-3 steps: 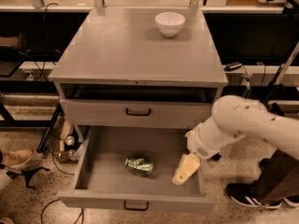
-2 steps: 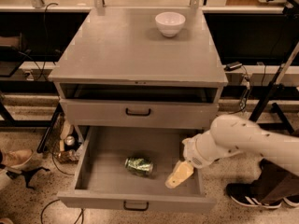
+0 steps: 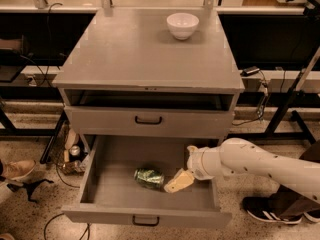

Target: Pick green can from middle drawer and place on counter

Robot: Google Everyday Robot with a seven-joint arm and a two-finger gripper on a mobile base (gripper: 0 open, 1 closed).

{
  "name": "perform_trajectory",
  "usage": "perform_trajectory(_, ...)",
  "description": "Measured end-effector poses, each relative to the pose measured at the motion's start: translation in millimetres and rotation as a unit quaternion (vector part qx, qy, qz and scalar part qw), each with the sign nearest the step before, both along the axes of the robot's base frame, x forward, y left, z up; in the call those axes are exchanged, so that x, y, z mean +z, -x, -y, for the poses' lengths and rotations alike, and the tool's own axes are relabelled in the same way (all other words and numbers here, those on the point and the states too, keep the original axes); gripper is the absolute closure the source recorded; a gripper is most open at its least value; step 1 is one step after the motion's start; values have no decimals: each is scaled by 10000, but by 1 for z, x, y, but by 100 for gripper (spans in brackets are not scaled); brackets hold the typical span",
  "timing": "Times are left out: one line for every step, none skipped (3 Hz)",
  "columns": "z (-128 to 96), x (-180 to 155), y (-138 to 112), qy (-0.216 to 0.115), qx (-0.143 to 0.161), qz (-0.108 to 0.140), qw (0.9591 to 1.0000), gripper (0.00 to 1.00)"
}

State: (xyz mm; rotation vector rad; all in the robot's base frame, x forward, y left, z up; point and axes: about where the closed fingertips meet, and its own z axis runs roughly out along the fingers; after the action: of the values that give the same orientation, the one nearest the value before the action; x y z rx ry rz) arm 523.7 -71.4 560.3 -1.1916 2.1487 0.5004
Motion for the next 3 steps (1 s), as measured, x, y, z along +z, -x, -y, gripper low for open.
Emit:
perform_trajectory(0,0,0,1,-1,4,10000,0)
perform_trajectory(-9,-10,-7,42,-66,106,9999,0)
perform_trajectory(-34,-34,-25,228,-156,358,9990,0)
